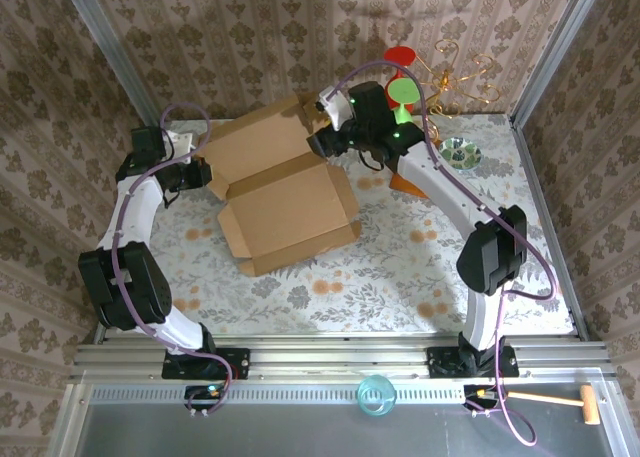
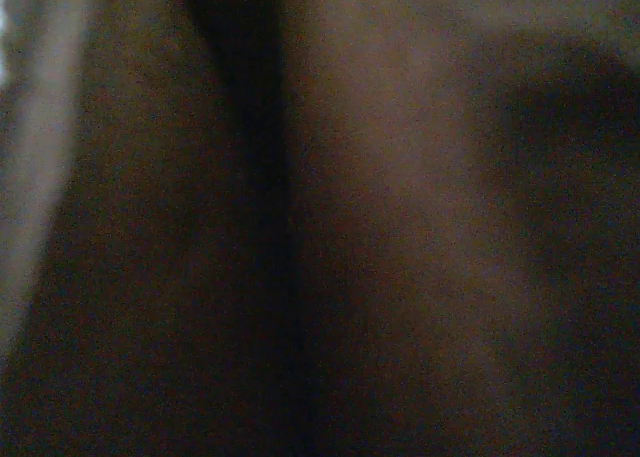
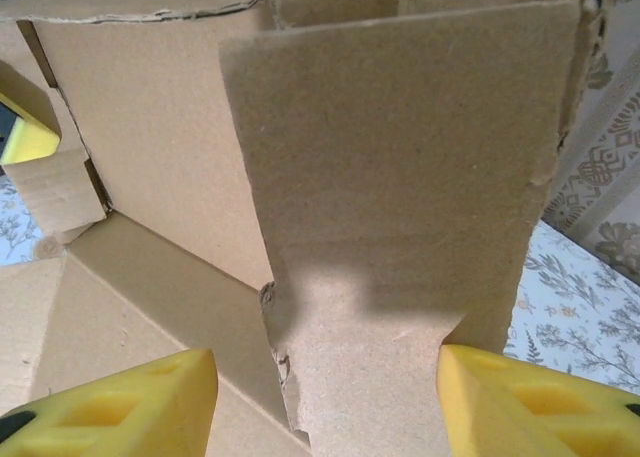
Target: Fold the paper box
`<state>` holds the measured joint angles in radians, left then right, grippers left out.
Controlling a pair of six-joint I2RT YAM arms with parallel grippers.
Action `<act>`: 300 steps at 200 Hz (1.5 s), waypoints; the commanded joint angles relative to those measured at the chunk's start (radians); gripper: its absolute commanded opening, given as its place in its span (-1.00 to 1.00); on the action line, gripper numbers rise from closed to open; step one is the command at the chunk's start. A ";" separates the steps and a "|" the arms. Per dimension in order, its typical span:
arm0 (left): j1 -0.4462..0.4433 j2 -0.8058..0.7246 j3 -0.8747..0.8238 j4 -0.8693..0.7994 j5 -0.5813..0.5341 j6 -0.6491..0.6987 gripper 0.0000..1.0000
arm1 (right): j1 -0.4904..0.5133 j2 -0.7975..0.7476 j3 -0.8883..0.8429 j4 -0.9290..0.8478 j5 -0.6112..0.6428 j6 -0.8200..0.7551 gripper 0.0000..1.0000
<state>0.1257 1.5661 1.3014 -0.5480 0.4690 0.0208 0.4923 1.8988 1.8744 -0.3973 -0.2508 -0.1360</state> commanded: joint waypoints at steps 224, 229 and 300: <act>0.019 0.026 0.062 -0.064 0.060 0.054 -1.00 | -0.184 -0.028 -0.159 0.172 -0.714 0.058 0.20; 0.020 0.026 0.063 -0.064 0.059 0.054 -1.00 | -0.178 -0.026 -0.159 0.172 -0.715 0.058 0.19; 0.018 0.030 0.064 -0.061 0.051 0.043 -1.00 | -0.110 -0.065 -0.186 0.164 -0.538 -0.024 -0.13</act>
<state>0.1390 1.5776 1.3312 -0.5995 0.4938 0.0544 0.3664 1.8656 1.6821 -0.2348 -0.8822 -0.1028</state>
